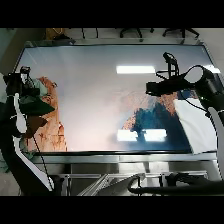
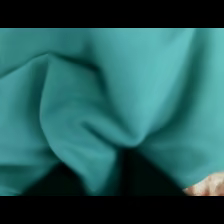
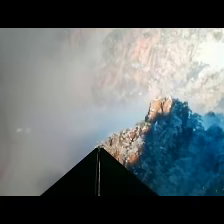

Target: Fold the shirts.

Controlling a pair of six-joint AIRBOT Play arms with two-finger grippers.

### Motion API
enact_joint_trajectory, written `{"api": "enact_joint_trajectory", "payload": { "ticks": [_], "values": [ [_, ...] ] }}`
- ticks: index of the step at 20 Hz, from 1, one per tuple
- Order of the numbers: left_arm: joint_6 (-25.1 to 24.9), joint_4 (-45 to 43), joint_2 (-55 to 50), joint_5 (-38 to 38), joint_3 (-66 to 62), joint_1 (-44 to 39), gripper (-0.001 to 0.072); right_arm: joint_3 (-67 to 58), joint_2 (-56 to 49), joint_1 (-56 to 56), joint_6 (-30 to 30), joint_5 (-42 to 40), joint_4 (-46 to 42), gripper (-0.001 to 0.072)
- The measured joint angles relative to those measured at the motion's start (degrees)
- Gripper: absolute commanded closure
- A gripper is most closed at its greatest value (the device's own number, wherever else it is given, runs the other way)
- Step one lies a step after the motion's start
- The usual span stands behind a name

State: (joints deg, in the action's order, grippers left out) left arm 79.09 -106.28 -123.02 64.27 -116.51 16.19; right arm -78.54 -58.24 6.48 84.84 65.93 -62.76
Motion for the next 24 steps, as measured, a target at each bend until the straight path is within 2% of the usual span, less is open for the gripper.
{"api": "enact_joint_trajectory", "payload": {
  "ticks": [4,10,12,17,21,22,23,24],
  "values": [
    [1.2,-0.4,1.3,1.4,-0.1,-1.7,0.069,0.0,-1.7,0.0,0.0,0.0,0.0,0.0694],
    [2.2,2.9,17.6,-5.3,-0.2,-11.6,0.069,0.0,-5.5,0.0,0.0,0.0,0.5,0.0693],
    [2.4,8.3,23.4,-5.1,-0.3,-15.5,0.069,0.0,-7.1,0.0,0.0,0.2,2.2,0.0694],
    [1.9,28.3,31.8,6.1,1.7,-25.7,0.069,0.0,-9.1,0.0,-0.7,0.6,4.9,0.0694],
    [2.7,35.3,34.1,10.8,10.6,-34.2,0.0688,-0.1,-7.6,-0.2,-2.5,1.9,4.5,0.0682],
    [3.2,36.2,34.4,11.0,13.3,-35.8,0.0618,-0.1,-7.1,-0.3,-2.7,2.3,3.8,0.0574],
    [3.7,36.8,34.6,10.9,15.6,-37.0,0.0229,-0.1,-6.4,-0.6,-3.0,2.9,3.0,0.0307],
    [4.2,37.4,34.7,10.8,17.5,-37.9,0.0019,-0.1,-5.9,-1.0,-3.1,3.6,2.6,0.0157]
  ]
}}
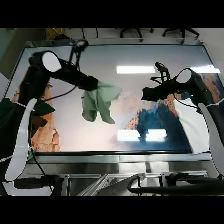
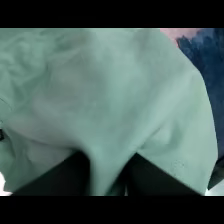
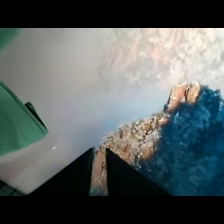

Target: Fold the shirts.

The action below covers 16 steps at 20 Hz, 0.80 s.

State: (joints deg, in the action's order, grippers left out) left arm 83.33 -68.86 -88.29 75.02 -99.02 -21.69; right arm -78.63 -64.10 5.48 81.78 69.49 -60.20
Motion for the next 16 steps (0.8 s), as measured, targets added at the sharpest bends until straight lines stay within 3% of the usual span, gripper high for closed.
{"api": "enact_joint_trajectory", "payload": {
  "ticks": [4,9,12,16],
  "values": [
    [2.7,1.0,0.2,2.9,-0.1,0.5,0.0006,0.0,2.4,-2.9,-0.3,2.0,-1.2,0.0139],
    [3.2,1.0,2.0,10.8,-1.0,7.1,0.0006,0.5,3.3,-5.2,-0.4,6.5,-1.2,0.0139],
    [3.0,1.0,4.7,10.8,9.7,11.5,0.0006,4.0,3.1,-2.8,-0.9,6.9,-0.3,0.0139],
    [0.8,1.7,6.8,3.5,28.5,16.3,0.0006,9.1,1.4,1.5,-2.0,0.7,0.8,0.014]
  ]
}}
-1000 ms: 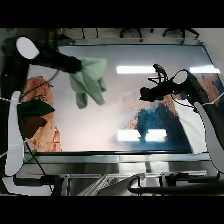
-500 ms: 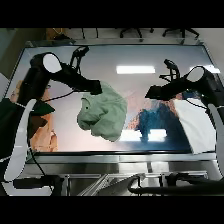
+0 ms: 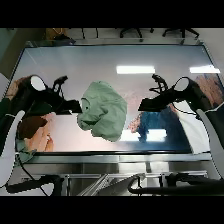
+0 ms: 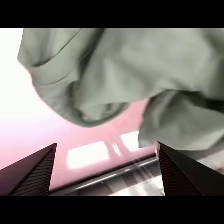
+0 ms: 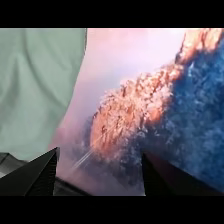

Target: Fold the shirts.

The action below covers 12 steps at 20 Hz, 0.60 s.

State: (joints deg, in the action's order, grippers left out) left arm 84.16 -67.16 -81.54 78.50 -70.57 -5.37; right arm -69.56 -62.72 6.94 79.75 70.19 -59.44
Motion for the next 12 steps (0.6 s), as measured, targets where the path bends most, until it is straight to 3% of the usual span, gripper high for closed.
{"api": "enact_joint_trajectory", "payload": {
  "ticks": [4,8,9,10,12],
  "values": [
    [-4.5,7.2,-1.0,-10.1,12.4,3.9,0.0007,1.4,-4.9,1.5,-4.9,-7.8,7.0,0.014],
    [-8.6,14.5,-5.5,-16.0,15.8,4.8,0.0008,1.5,-11.6,1.9,-12.9,-14.1,17.0,0.0146],
    [-9.3,15.9,-6.9,-16.5,15.5,4.8,0.0097,1.1,-13.2,2.0,-15.2,-15.3,19.7,0.0209],
    [-9.8,16.7,-8.3,-17.1,14.8,4.7,0.0239,0.6,-14.8,2.0,-17.1,-16.3,22.1,0.0329],
    [-10.6,17.1,-10.7,-18.1,13.1,4.7,0.0512,-0.8,-17.8,2.0,-19.9,-17.7,25.1,0.0346]
  ]
}}
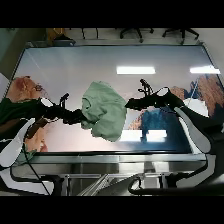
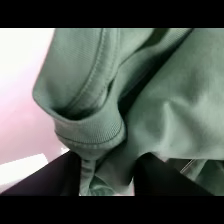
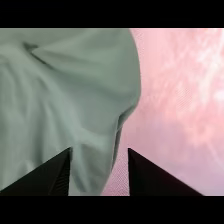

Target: Fold the shirts.

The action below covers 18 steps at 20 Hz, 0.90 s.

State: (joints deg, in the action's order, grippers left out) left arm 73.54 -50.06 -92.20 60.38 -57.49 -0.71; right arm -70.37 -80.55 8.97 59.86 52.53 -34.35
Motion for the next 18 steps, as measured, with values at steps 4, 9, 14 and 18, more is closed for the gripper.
{"api": "enact_joint_trajectory", "payload": {
  "ticks": [4,9,14,18],
  "values": [
    [-0.7,-0.2,-2.1,-1.1,-3.9,-0.1,0.0687,-3.2,-4.8,0.0,-4.0,-0.8,5.2,0.0693],
    [-1.0,-0.2,1.0,0.8,-10.3,0.9,0.069,-7.9,-5.6,-0.7,-7.3,1.3,9.0,0.0695],
    [-1.1,0.4,11.0,7.8,-27.2,1.6,0.0691,-23.6,1.4,-2.5,-8.1,9.9,10.0,0.0696],
    [-0.5,0.4,18.9,12.4,-48.3,1.5,0.069,-40.8,9.9,-2.9,-8.1,13.4,7.8,0.0696]
  ]
}}
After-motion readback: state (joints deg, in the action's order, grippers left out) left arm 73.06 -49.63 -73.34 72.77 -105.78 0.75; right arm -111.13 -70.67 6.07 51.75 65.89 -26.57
